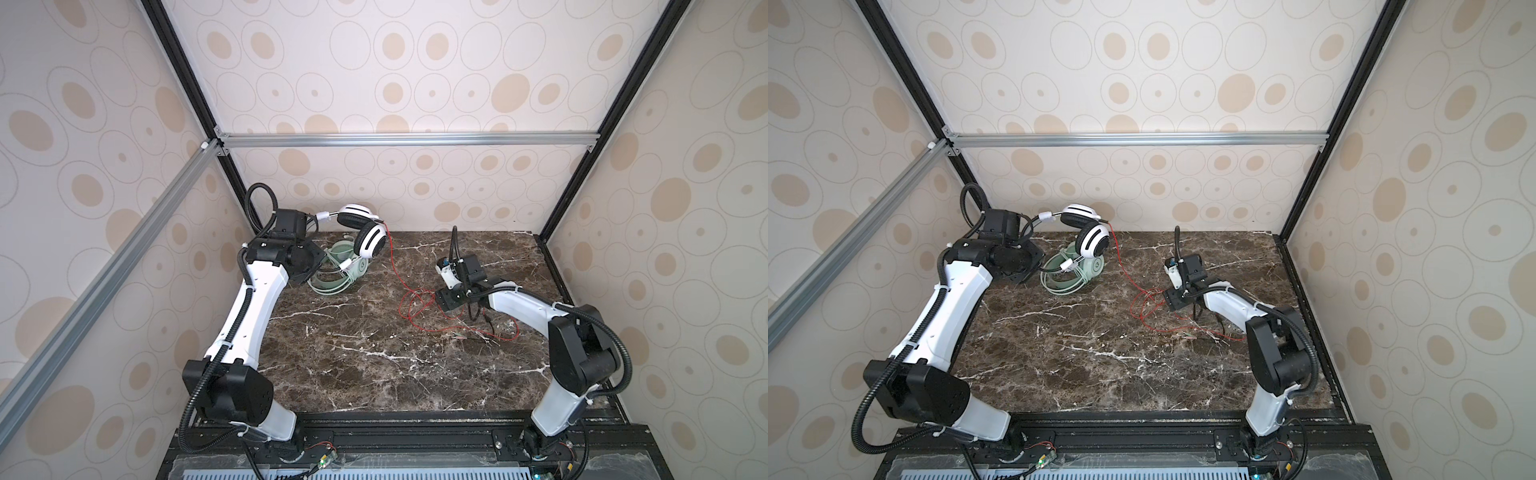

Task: Wrap the headphones
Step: 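Grasp the red cable with the right gripper while the left holds the headphones raised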

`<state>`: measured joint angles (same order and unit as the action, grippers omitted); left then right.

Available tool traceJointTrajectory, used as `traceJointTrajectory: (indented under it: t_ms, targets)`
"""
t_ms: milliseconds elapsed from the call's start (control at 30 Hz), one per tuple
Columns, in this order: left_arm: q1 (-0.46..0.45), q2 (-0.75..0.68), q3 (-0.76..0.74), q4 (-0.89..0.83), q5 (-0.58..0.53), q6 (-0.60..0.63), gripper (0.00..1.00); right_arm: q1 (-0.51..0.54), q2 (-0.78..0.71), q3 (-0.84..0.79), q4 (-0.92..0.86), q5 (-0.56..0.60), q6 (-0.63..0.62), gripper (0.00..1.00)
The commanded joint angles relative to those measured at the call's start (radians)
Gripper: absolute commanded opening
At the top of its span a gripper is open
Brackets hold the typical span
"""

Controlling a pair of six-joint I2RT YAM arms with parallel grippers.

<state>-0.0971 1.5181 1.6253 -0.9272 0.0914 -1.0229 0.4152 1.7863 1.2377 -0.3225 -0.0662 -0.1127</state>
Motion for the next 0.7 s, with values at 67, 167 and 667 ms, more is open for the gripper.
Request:
traceJointTrajectory:
  t_ms: [67, 167, 667]
  targets:
    - [0.019, -0.065, 0.020, 0.089, 0.052, -0.001, 0.00, 0.006, 0.054, 0.075, -0.054, -0.216, -0.074, 0.68]
    - [0.022, -0.087, 0.019, 0.109, 0.063, 0.007, 0.00, 0.008, 0.049, 0.056, -0.008, -0.323, -0.083, 0.67]
    - [0.021, -0.124, 0.032, 0.139, 0.112, 0.023, 0.00, 0.014, 0.081, 0.082, 0.055, -0.331, -0.100, 0.51]
